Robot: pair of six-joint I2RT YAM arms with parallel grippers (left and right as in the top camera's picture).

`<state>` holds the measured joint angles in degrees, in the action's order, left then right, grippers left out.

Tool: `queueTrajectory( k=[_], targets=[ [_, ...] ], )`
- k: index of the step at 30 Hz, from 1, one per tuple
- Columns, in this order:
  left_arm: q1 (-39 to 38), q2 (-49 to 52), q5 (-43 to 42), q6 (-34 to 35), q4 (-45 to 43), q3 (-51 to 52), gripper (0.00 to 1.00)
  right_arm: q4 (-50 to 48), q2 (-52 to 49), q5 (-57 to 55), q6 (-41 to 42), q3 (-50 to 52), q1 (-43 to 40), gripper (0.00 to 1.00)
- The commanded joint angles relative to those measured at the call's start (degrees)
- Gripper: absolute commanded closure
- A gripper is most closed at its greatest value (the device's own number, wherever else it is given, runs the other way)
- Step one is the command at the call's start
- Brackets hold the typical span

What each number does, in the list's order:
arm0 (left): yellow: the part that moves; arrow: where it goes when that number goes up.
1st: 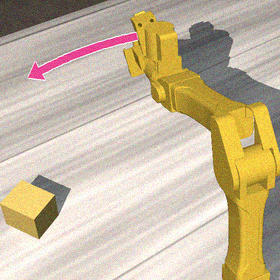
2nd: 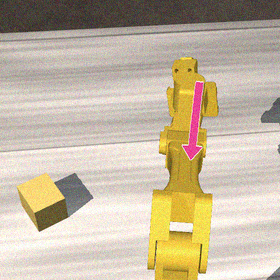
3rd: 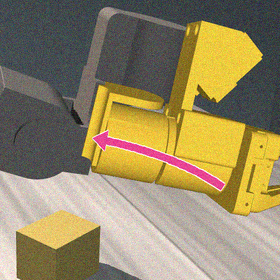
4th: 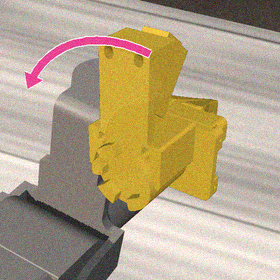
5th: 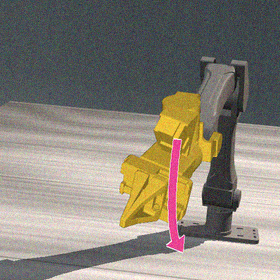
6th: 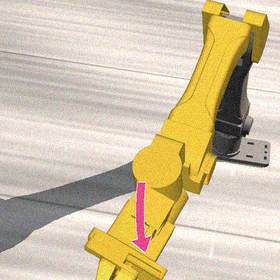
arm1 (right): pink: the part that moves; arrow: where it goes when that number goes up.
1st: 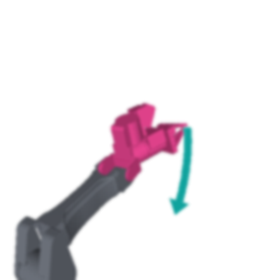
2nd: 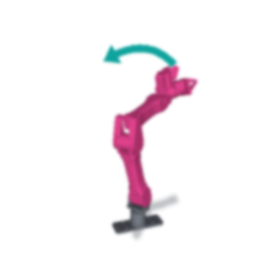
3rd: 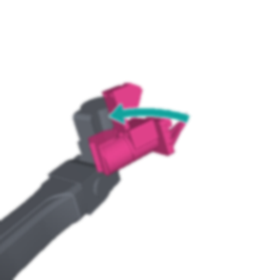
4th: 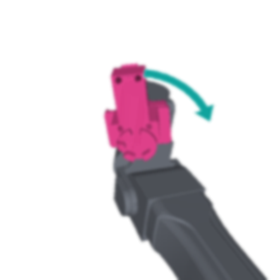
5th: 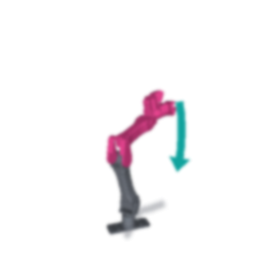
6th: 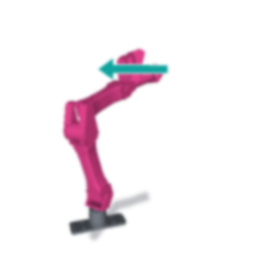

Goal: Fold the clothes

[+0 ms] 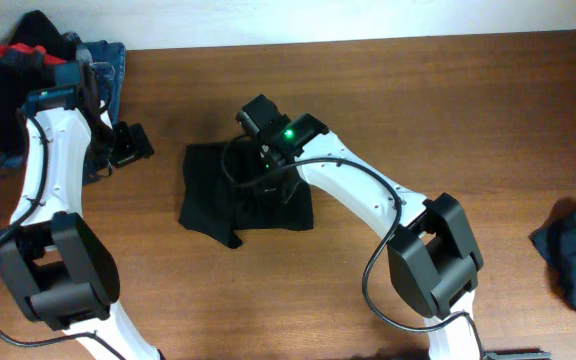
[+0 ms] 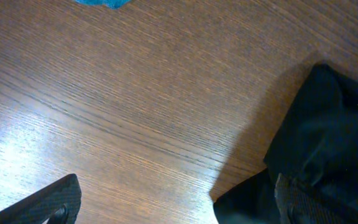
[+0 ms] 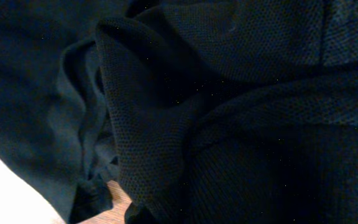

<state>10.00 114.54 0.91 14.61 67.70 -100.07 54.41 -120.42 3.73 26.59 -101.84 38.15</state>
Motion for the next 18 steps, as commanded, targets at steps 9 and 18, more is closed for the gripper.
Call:
queueTrajectory(
  k=[9,18],
  targets=[
    [0.3,-0.7,0.6,0.6,-0.1,-0.4,0.01,-2.7,-1.8,3.6,0.5,-1.3,3.6,0.96],
    [0.3,-0.7,0.6,0.6,0.0,-0.4,0.01,-5.3,-2.7,5.4,1.7,-1.4,4.5,0.96]
  ],
)
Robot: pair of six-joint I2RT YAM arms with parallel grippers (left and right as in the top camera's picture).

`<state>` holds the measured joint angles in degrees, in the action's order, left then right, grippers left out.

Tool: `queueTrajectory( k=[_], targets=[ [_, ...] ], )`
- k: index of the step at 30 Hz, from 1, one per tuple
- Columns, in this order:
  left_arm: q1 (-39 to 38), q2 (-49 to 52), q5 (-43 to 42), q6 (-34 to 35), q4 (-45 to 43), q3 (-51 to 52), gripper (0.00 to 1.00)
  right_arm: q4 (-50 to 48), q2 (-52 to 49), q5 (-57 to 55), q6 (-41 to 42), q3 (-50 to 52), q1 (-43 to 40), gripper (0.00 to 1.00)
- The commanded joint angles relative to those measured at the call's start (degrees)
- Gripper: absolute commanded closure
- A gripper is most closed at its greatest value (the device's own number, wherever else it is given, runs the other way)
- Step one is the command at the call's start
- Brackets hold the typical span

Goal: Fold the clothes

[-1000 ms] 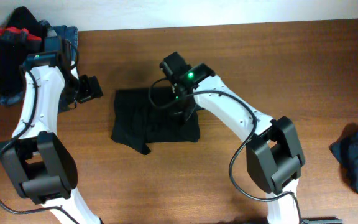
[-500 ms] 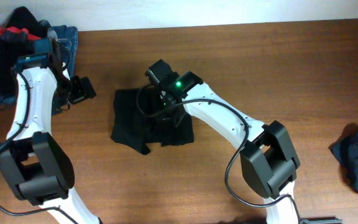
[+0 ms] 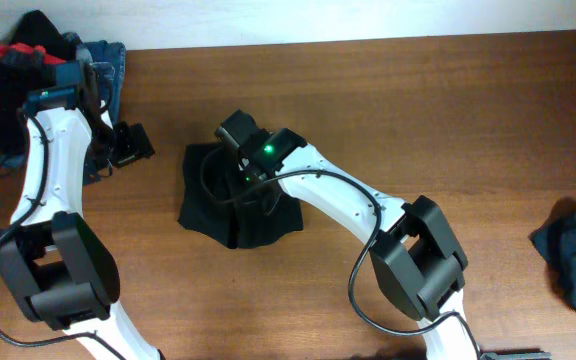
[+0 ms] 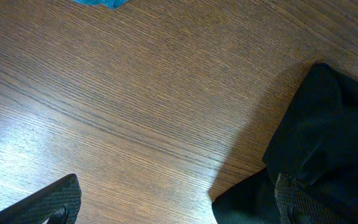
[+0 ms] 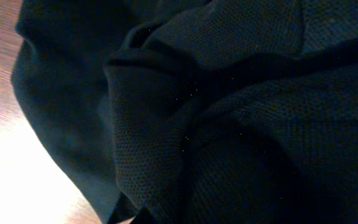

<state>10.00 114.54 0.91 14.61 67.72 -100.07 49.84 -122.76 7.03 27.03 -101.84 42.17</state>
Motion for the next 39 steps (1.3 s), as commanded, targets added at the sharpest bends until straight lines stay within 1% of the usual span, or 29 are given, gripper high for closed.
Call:
queueTrajectory(
  k=[1,6,14,17,21,31,34,36,39],
  targets=[
    [0.3,-0.7,0.6,0.6,0.0,-0.4,0.01,-0.8,-0.3,2.3,1.5,-1.4,0.5,0.96],
    [0.3,-0.7,0.6,0.6,0.0,-0.4,0.01,0.1,-0.3,2.3,1.6,-2.5,0.5,0.96],
    [0.3,-0.7,0.6,0.6,0.0,-0.3,0.01,6.5,-0.3,2.5,0.7,-10.1,0.5,0.96],
    [0.3,-0.7,0.6,0.6,0.0,-0.3,0.01,8.1,-0.3,3.1,0.4,-11.3,0.5,0.96],
    [0.3,-0.7,0.6,0.6,0.0,-0.3,0.01,8.2,-0.3,5.7,0.4,-11.3,0.5,0.96],
    [0.3,-0.7,0.6,0.6,0.0,-0.3,0.01,4.1,-0.5,5.7,0.5,-11.3,0.6,0.96],
    [0.3,-0.7,0.6,0.6,0.0,-0.3,0.01,3.7,-0.6,5.6,0.5,-11.2,0.6,0.91],
    [0.3,-0.7,0.6,0.6,0.0,-0.3,0.01,3.3,-1.1,5.7,0.5,-11.2,0.6,0.82],
    [0.3,-0.7,0.6,0.6,0.0,-0.3,0.01,3.1,-2.2,5.7,0.5,-11.2,0.6,0.81]
  ],
)
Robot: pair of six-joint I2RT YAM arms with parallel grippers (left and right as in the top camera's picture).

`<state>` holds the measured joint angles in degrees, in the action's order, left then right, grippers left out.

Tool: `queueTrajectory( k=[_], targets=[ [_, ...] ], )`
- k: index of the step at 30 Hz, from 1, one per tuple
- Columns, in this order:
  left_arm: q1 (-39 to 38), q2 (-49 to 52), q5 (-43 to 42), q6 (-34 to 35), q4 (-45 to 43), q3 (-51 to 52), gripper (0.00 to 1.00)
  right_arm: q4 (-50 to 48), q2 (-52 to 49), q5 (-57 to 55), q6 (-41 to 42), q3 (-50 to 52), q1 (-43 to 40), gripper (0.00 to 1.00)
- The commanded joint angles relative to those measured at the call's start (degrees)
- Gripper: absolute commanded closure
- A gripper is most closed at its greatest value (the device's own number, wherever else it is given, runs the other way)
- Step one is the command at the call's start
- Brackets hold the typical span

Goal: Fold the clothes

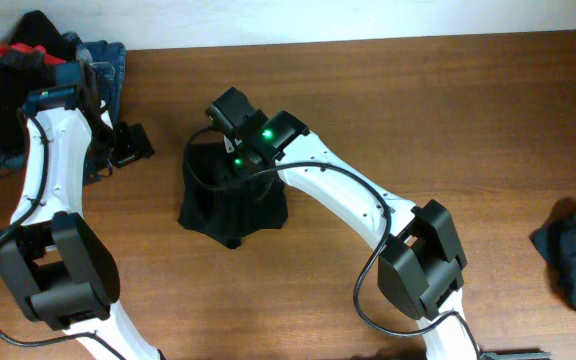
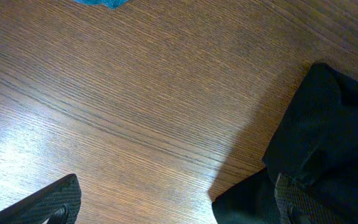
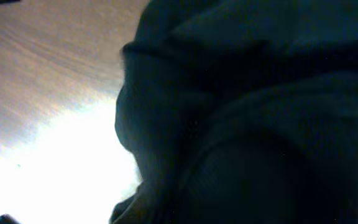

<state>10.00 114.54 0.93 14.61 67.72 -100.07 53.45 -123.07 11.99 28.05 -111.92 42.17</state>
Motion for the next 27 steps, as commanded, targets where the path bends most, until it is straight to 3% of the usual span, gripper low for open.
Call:
queueTrajectory(
  k=[1,11,12,14,16,19,23,27],
  targets=[
    [0.3,-0.7,0.6,0.6,0.0,-0.3,0.01,-0.6,-2.1,1.2,-0.5,-1.1,0.7,0.81],
    [0.3,-0.7,0.6,0.6,0.0,-0.3,0.01,-4.3,-4.0,3.1,-0.2,-1.1,3.3,0.84],
    [0.3,-0.7,0.6,0.6,0.0,-0.3,0.01,-4.6,-4.0,3.1,-0.1,-1.1,3.7,0.80],
    [0.3,-0.7,0.6,0.6,0.0,-0.3,0.01,-5.0,-4.0,3.0,-0.1,-1.1,4.4,0.59],
    [0.3,-0.7,0.6,0.6,0.0,-0.3,0.01,-5.1,-4.0,3.0,-0.1,-1.1,4.9,0.28],
    [0.3,-0.7,0.6,0.6,0.0,-0.3,0.01,-5.1,-4.0,3.0,-0.6,-1.1,5.1,0.11],
    [0.3,-0.7,0.6,0.6,0.0,-0.3,0.01,-4.8,-4.0,2.1,-6.1,-1.4,5.0,0.01],
    [0.3,-0.7,0.6,0.6,0.0,-0.3,0.01,2.0,-4.0,-8.9,-11.4,-5.2,5.0,0.01]
  ],
)
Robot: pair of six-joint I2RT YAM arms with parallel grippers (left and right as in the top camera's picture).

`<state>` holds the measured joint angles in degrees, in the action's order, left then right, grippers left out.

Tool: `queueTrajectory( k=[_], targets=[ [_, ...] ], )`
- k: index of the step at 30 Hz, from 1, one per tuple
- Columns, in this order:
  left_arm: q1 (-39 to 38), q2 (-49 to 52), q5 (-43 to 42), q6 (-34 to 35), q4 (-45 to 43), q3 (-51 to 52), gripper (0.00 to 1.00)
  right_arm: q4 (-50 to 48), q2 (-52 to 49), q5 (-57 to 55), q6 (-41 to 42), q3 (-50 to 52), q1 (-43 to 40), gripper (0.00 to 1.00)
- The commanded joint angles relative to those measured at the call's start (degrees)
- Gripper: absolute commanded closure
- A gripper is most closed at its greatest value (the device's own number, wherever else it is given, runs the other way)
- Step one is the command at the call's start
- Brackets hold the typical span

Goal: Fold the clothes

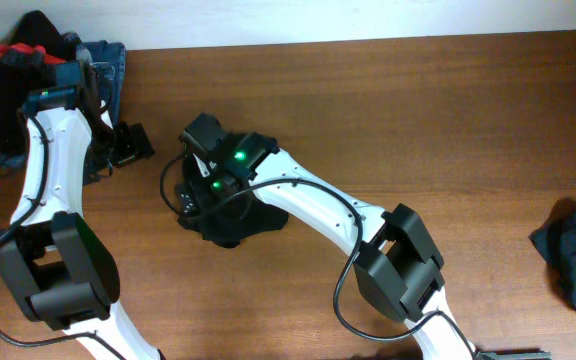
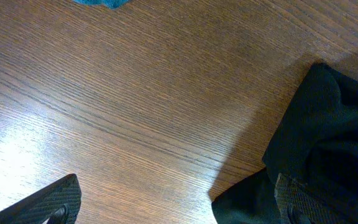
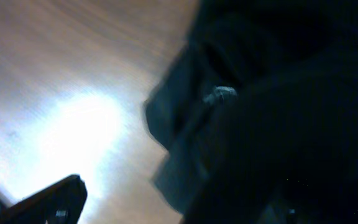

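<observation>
A black garment [image 1: 246,216] lies bunched in a compact heap left of the table's middle. My right gripper [image 1: 190,194] is low at the heap's left edge. In the right wrist view that gripper [image 3: 173,208] is open: one finger [image 3: 53,199] shows over bare wood, and the garment [image 3: 272,124] fills the right side and hides the other finger. My left gripper [image 1: 130,147] hovers open to the left of the heap. In the left wrist view this gripper [image 2: 179,208] has bare wood between its fingers and the garment [image 2: 328,143] lies by the right one.
A pile of clothes, black, red and denim [image 1: 38,60], sits at the table's back left corner beside the left arm. Another dark blue garment lies at the right edge. The wooden table [image 1: 448,120] runs wide to the right.
My right gripper has moved left and nearer, from the garment's back part to its left edge, and now shows an open finger over bare wood. The left arm has not moved.
The garment first lay spread wider, with my right gripper on its right part and cloth filling the wrist view. At each later moment the gripper was further left and the heap narrower. Now it is a compact heap with the gripper open at its left edge.
</observation>
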<state>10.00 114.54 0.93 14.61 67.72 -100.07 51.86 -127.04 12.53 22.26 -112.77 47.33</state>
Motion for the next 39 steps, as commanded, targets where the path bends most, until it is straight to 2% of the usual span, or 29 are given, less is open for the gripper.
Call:
queueTrajectory(
  k=[1,2,4,10,13,16,20,24,30,34,39],
  targets=[
    [0.3,-0.7,0.6,0.6,0.0,-0.3,0.01,5.4,0.0,-12.2,-5.8,-5.6,-0.2,0.01],
    [0.3,-0.7,0.6,0.6,0.0,-0.3,0.01,9.8,0.0,-17.7,-6.0,-9.5,-0.2,0.01],
    [0.3,-0.7,0.6,0.6,0.0,-0.3,0.01,13.7,0.0,-21.3,-6.0,-13.9,-0.2,0.01],
    [0.3,-0.7,0.6,0.6,0.0,-0.2,0.01,22.1,0.0,-22.1,-4.9,-24.9,-1.6,0.01],
    [0.3,-0.7,0.6,0.6,0.0,0.0,0.01,26.1,0.0,-22.0,-0.5,-27.8,-4.1,0.02],
    [0.3,-0.7,0.6,0.6,0.0,0.0,0.01,28.4,0.0,-17.8,0.7,-27.6,-8.3,0.02],
    [0.3,-0.7,0.6,0.6,0.0,0.0,0.01,28.2,0.0,-7.0,0.5,-23.6,-14.5,0.01],
    [0.3,-0.7,0.6,0.6,0.0,0.0,0.01,24.9,0.0,0.9,0.6,-16.7,-20.1,0.01],
    [0.3,-0.7,0.5,0.6,0.0,0.0,0.01,11.6,0.0,21.7,2.9,-4.6,-25.0,0.01],
    [0.3,-0.7,0.5,0.6,0.0,0.0,0.01,3.3,0.0,27.3,8.9,1.8,-25.1,0.01],
    [0.3,-0.7,0.5,0.6,0.0,0.0,0.01,-2.3,0.0,27.5,16.2,6.3,-25.1,0.01]
  ],
)
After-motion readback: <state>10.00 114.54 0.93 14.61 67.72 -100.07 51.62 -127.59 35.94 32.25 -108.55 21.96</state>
